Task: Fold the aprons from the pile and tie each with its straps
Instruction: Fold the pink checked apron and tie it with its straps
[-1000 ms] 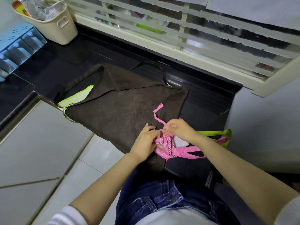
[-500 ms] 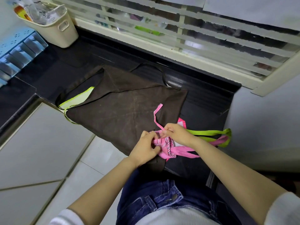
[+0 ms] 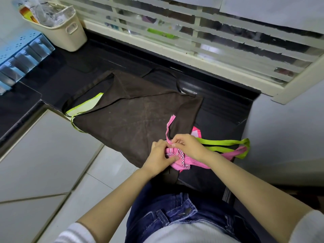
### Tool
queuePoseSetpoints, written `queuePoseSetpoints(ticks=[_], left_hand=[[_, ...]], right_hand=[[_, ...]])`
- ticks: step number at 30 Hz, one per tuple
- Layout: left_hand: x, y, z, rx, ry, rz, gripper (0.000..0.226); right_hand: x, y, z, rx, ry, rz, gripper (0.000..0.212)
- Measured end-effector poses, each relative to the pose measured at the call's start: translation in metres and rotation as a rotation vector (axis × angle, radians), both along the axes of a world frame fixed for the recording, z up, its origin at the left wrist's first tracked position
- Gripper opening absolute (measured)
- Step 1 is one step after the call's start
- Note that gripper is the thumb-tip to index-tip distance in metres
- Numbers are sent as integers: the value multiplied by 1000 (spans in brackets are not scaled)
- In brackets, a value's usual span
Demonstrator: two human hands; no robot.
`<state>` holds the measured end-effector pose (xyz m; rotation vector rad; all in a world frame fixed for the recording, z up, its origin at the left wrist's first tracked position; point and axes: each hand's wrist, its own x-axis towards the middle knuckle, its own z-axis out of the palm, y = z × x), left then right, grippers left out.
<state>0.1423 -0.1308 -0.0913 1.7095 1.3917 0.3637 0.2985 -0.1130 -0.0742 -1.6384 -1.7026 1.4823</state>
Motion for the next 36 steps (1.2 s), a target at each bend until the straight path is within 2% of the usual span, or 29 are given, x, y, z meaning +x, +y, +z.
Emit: queuePoseSetpoints(ticks=[2, 4, 6, 10, 14, 17, 21, 26, 29, 34, 36], left_hand=[[-11, -2, 3, 19, -48, 2, 49], [-22, -8, 0, 125, 10, 31, 52], [-31, -14, -4, 205, 159, 40, 48], [-35, -24, -8, 124, 463, -99, 27], [-37, -17, -8, 160, 505, -183, 23], [-41, -9, -2, 31, 420, -158, 26], [-41, -4, 9, -139, 176, 42, 30], [-25, -10, 14, -257, -307, 460, 28], [-11, -13, 13, -325, -553, 603, 28], [-1, -14, 10, -323, -687, 593, 18], [-2, -13, 9, -302, -695, 596, 22]], right_hand=[[-1, -2, -5, 15, -56, 8, 9], [-1, -3, -9, 24, -80, 6, 13], [-2, -3, -10, 38, -93, 9, 13], [-4, -4, -9, 57, -105, -9, 7], [-5, -5, -11, 62, -136, -12, 8], [-5, -6, -12, 69, -137, -9, 9], [-6, -6, -11, 76, -132, -20, 9], [-6, -7, -11, 56, -112, -76, 9], [-6, -7, -9, 43, -76, -130, 10], [-8, -9, -8, 59, -87, -118, 10], [-8, -9, -8, 65, -114, -110, 11]])
